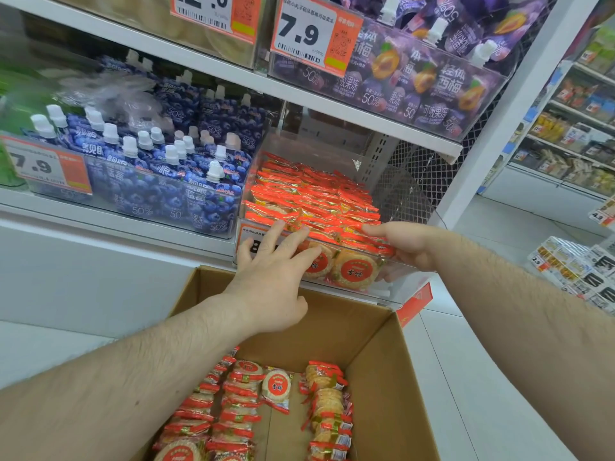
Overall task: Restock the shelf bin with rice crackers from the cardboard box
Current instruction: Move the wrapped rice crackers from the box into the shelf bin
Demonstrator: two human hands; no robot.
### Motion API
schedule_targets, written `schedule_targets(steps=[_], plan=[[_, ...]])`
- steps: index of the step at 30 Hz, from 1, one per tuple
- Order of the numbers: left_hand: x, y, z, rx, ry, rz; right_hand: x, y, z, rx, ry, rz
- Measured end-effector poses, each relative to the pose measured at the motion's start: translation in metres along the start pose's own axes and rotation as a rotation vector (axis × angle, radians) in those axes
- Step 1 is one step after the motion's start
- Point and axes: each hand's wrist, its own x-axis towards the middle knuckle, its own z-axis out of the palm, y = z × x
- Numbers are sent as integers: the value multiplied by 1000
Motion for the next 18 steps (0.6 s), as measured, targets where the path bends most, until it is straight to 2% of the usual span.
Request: schedule_targets(steps=[3,5,6,8,9,11,12,13,15,16,18], plan=[[1,-1,0,-11,12,3,1,4,-3,24,-26,-1],[1,-2,-1,-30,29,8,-2,5,-4,17,49,-30],[1,-2,-1,-40,43,9,-5,6,-2,-26,146,-75],[0,-4,-2,-42,97,22,-14,13,10,-167,450,-233],[-1,-6,-1,-34,142,38,-21,20,20,-222,641,-365],[-5,-7,2,-19,252,95,-37,35,44,-276,1004,-771],[-6,-7,5,-23,281,131,-42,44,58,-295,1113,-949],[-8,-6,9,-30,273,163,-47,52,74,-289,1128,-1076],[-14,-3,20,-31,147,208,-43,73,107,-278,986,-1172],[-17,-2,26,-33,49,209,-41,82,122,-317,887,-1166],[-24,-3,38,-7,-195,176,-26,105,151,-531,587,-988]])
